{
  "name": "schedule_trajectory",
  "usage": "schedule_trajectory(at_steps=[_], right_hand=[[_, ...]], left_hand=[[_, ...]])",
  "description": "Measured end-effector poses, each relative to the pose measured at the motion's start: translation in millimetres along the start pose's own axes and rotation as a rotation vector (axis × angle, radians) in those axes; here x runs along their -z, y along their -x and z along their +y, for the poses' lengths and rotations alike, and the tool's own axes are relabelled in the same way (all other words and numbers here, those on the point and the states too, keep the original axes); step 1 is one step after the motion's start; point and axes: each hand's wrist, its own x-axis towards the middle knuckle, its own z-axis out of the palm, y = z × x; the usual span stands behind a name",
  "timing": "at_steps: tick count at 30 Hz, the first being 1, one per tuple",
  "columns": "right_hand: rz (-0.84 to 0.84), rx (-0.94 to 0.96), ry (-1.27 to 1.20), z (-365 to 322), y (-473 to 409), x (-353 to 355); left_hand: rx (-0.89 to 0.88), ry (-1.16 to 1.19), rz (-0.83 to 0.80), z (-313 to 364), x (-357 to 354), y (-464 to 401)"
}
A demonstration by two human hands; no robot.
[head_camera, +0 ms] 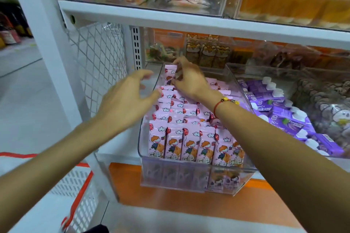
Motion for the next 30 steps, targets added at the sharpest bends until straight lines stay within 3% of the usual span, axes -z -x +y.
schedule_trajectory(at_steps=[4, 9, 12, 23, 28, 30], right_hand=[[-0.023, -0.027, 0.082, -0.2, -1.1, -5.0], [-0.357, -0.022, 0.179, -0.1, -1.8, 6.8], [-0.4, -0.059, 0.135, -1.1, 1.8, 12.1], [-0.061, -0.15, 0.016, -10.9, 8.0, -1.7], [0.3, -0.332, -0.63, -30.3, 17.1, 10.1], [0.459, -0.354, -0.775, -40.8, 25.0, 24.5]], left_hand=[[0.026, 0.153, 0.019, -1.0, -8.1, 39.4], [0.046, 0.296, 0.061, -5.3, -13.7, 48.6], [0.089, 0.429, 0.063, -4.3, -13.7, 51.0], [0.12, 0.507, 0.071, -2.6, -8.9, 53.6], [0.15, 0.493, 0.048, -2.6, -5.0, 49.7], [0.132, 0.425, 0.075, 0.9, -0.5, 45.3]])
